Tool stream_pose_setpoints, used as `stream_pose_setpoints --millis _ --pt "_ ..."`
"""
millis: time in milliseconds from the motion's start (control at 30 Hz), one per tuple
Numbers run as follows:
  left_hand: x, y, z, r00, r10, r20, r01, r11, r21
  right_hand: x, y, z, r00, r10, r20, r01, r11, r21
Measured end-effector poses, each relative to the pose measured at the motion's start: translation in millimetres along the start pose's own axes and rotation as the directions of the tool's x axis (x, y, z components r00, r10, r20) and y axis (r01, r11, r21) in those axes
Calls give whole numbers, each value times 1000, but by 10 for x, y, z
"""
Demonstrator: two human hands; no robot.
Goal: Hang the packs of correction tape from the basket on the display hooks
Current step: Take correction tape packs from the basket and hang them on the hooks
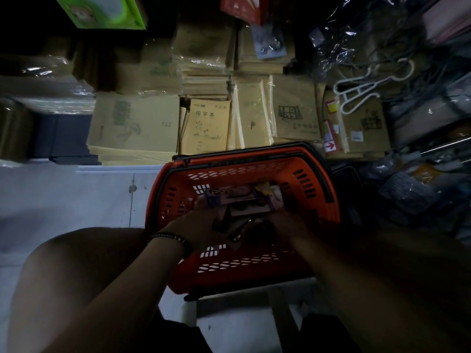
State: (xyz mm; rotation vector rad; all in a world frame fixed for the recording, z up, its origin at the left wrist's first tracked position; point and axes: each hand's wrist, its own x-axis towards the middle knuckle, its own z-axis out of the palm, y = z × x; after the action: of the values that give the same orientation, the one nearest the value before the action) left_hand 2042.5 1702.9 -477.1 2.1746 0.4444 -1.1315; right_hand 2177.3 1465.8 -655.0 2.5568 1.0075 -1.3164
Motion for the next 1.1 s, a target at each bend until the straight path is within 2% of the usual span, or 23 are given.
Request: stream_pose_setpoints --millis 67,100,133,167,233,300,333,400,467,533,567,633,700,733,800,933,1000,1100 --pt "-44 15 -16 1000 -9 -7 9 999 -32 -123 15 -122 999 27 -41 -19 980 199" --pt "-60 11 -13 1000 -18 -15 17 998 -59 -169 9 -184 997 23 -71 4 935 355" --pt "-77 14 -21 999 -24 -30 22 996 -86 -218 -20 -254 994 0 -113 59 851 521" --pt "-83 2 -17 999 -22 -48 17 995 -103 -266 -75 -322 989 -27 -145 119 726 678" --pt "-17 -100 16 996 -20 -85 10 992 -126 -402 -271 -444 988 -54 -146 155 425 892" --pt "109 -209 61 993 -11 -120 -13 980 -200 -472 -491 -487 992 -58 -108 118 220 968" --pt "183 -272 94 991 -2 -136 -29 973 -228 -498 -588 -490 993 -61 -102 110 165 980" --pt "174 -290 49 979 -27 -204 -49 933 -357 -534 -746 -491 992 -88 -95 103 83 991" --pt "133 -302 2 954 -149 -260 0 868 -496 -532 -830 -475 995 -80 -55 55 -3 998" --pt "117 -329 -25 927 -204 -315 10 853 -522 -475 -872 -428 998 -65 5 -10 -64 998" --pt "96 -324 -40 914 -203 -351 -6 859 -512 -424 -869 -391 997 -72 32 -36 -52 998" --pt "76 -342 -59 885 -206 -418 -23 876 -481 -276 -859 -296 996 -23 91 -90 58 994" --pt "58 -393 -62 856 -213 -471 -16 900 -436 -134 -822 -228 983 155 98 -131 218 967" --pt "60 -423 -66 847 -232 -479 7 905 -425 -61 -794 -204 960 269 73 -146 263 954" --pt "57 -450 -91 835 -279 -475 42 891 -451 74 -780 -178 914 402 52 -156 230 960" --pt "92 -525 -88 859 -286 -424 43 866 -498 395 -812 -182 858 514 15 -124 180 976" --pt "130 -616 -60 878 -277 -391 56 869 -491 528 -808 -165 798 596 84 -223 163 961" --pt "158 -677 -37 890 -261 -374 85 901 -426 953 -537 152 753 648 116 -345 238 908"
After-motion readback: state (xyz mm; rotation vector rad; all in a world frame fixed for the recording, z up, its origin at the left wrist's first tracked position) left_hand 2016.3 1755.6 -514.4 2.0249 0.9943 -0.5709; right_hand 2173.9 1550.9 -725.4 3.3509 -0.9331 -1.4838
